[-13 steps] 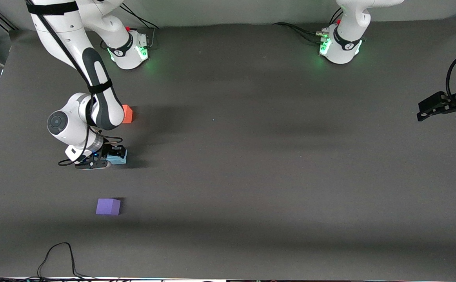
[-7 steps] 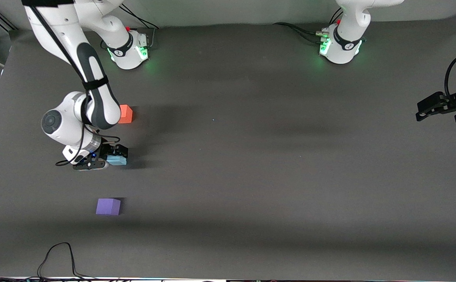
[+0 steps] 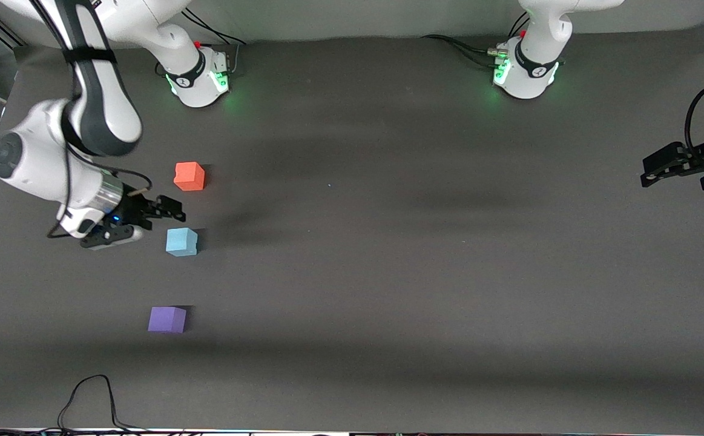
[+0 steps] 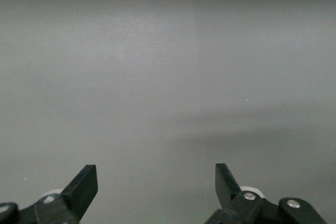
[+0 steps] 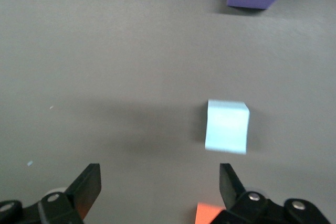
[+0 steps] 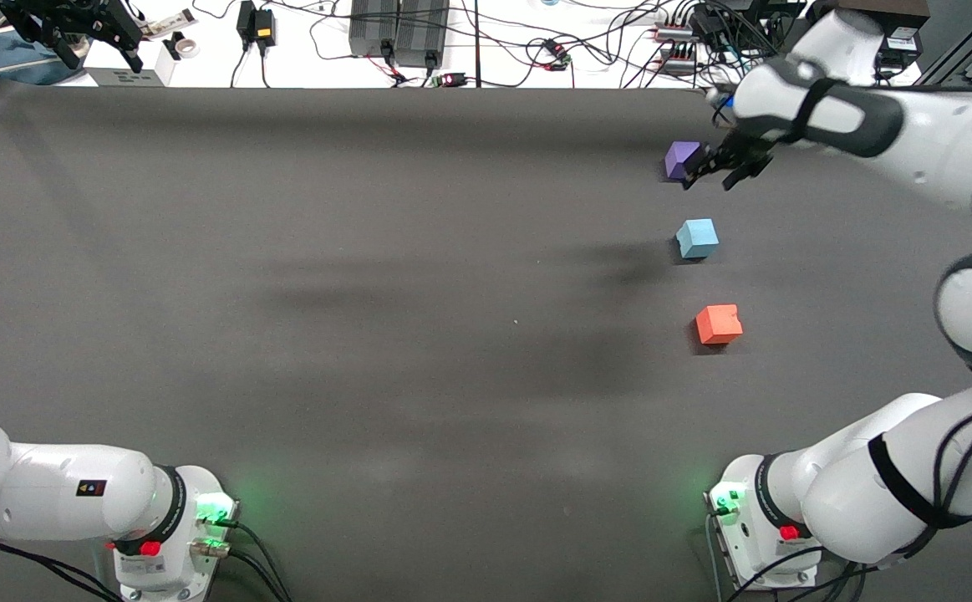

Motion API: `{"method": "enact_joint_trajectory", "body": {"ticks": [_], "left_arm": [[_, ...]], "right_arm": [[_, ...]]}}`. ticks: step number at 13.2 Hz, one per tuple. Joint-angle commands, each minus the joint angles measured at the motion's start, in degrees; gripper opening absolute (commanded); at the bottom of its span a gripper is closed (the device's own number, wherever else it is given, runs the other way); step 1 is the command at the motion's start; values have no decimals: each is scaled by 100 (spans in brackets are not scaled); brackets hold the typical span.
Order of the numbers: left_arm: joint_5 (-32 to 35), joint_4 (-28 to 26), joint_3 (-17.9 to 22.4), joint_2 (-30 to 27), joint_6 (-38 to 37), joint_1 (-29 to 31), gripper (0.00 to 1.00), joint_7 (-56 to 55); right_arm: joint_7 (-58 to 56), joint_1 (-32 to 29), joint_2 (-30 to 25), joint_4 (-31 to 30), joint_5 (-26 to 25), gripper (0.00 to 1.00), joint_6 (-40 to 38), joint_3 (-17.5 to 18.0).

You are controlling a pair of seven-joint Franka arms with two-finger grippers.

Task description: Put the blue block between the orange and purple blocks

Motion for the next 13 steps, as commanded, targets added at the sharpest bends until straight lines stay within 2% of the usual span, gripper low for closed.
{"method": "enact_joint_trajectory", "body": {"ticks": [1,2,5,6,9,11,13], "left_arm": [[34,-76,50,-94,-52,-64,100,28],[34,-76,50,-94,-61,-64,100,28],[25,-76,50,-94,-61,-55,100,28],[25,-76,50,-94,-52,-55,100,28],[25,-76,50,-94,-52,-55,100,28],[25,-85,50,-94,-52,-55,100,28],[25,-85,50,-94,-43,-55,100,28]], "right_arm": [[825,-82,-772,649,-807,100,-1131,401],[923,-344,-1000,868,-1001,100,-1447,690],[1257,-1819,-1616,1090,-1222,100,-2275,2279],[1205,-2215,-1783,1064,-1249,100,-2398,2563],[1065,-2709,-1916,1064,-1258,100,-2548,2714],[714,-3306,-1943,1072,-1249,100,-2575,3187],[695,-3353,-1978,1064,-1249,100,-2593,3225]]}}
